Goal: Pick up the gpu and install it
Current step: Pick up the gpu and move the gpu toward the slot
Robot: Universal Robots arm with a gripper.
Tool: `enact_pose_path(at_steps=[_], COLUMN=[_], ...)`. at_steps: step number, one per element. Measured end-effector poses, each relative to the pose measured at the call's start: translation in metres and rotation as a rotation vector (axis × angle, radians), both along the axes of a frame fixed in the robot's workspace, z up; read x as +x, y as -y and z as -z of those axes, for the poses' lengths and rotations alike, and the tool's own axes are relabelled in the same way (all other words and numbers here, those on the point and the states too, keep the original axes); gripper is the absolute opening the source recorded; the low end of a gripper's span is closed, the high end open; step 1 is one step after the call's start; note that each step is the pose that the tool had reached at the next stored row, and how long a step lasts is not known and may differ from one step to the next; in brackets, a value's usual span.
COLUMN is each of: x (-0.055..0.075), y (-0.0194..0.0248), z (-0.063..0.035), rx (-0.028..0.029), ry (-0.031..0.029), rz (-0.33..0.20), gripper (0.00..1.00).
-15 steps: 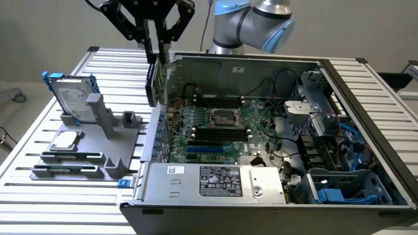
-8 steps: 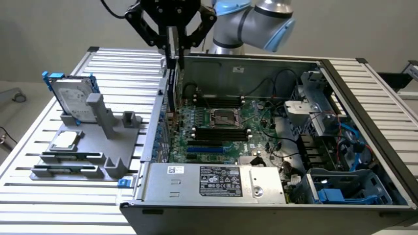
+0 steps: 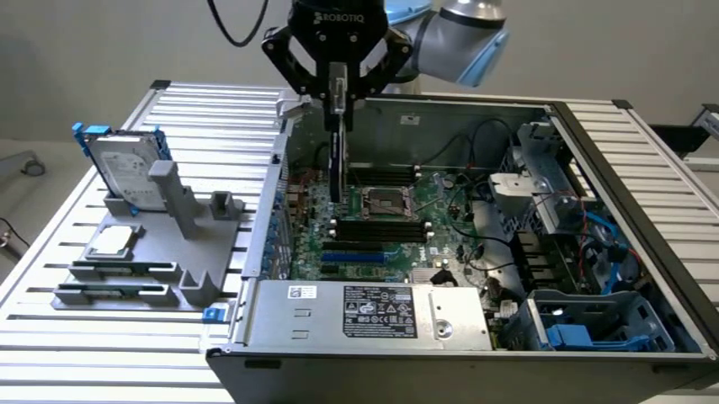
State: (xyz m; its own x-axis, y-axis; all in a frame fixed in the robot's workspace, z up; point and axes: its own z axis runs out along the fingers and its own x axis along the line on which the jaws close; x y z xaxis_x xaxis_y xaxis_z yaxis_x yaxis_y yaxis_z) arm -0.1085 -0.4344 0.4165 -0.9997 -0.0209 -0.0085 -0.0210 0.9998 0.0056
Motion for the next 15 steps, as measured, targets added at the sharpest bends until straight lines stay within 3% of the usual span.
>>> enact_pose_path(at_steps=[11,15], x=[0.049,0.051], y=[-0.0070,-0.0081], z=[0.0199,0.0217], rx=[0.0000,0.0000], ry=[0.0000,-0.0009], rz=[0.000,0.001], gripper=[0.26,0.26])
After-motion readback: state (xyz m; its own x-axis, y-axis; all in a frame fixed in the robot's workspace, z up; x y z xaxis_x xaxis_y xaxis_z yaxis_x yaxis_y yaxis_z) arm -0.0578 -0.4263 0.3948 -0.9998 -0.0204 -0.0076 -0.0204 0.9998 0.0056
